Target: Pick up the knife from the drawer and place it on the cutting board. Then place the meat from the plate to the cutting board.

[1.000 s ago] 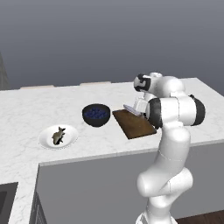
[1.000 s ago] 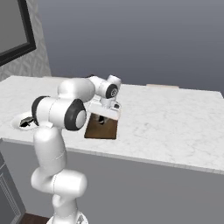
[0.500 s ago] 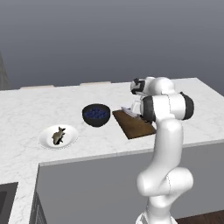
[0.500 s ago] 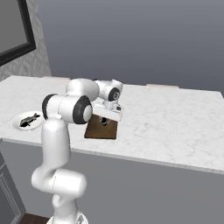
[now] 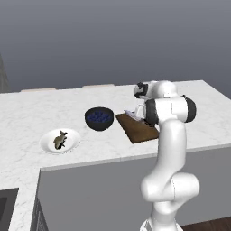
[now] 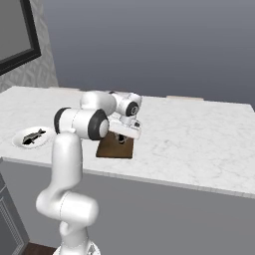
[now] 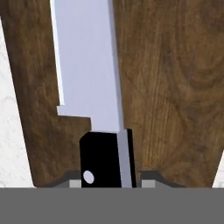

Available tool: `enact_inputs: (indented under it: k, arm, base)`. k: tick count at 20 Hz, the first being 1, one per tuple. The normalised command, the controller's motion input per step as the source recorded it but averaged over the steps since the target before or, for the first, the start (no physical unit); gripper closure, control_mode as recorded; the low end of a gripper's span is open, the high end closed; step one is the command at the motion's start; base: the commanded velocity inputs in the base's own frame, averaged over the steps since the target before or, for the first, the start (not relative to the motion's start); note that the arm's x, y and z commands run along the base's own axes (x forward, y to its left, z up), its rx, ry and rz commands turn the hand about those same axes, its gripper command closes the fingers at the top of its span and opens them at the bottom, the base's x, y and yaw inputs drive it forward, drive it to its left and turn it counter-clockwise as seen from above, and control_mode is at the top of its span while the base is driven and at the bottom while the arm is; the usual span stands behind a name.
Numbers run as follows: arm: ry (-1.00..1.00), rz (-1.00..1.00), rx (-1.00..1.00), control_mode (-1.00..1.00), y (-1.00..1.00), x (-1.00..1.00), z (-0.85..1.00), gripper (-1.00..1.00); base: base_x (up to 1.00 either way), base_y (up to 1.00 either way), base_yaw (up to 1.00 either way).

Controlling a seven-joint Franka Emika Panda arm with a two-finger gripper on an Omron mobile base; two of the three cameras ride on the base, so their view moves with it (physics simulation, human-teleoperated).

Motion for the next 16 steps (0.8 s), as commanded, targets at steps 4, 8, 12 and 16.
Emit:
enact_inputs:
  k: [4, 8, 12, 16]
  arm:
    - [0.00, 0.00, 0.00, -1.00, 0.01, 0.00, -0.42, -1.00]
    - [0.00, 0.00, 0.00, -1.00, 0.04, 0.00, -0.44, -1.00]
    - [0.00, 0.00, 0.00, -1.00, 0.00, 0.00, -0.22, -1.00]
    - [-0.04, -0.01, -0.01, -1.00, 0.00, 0.00, 0.05, -1.00]
  base:
    - [0.00, 0.00, 0.00]
    - [0.00, 0.00, 0.00]
    - [0.00, 0.00, 0.00]
    - [0.00, 0.00, 0.00]
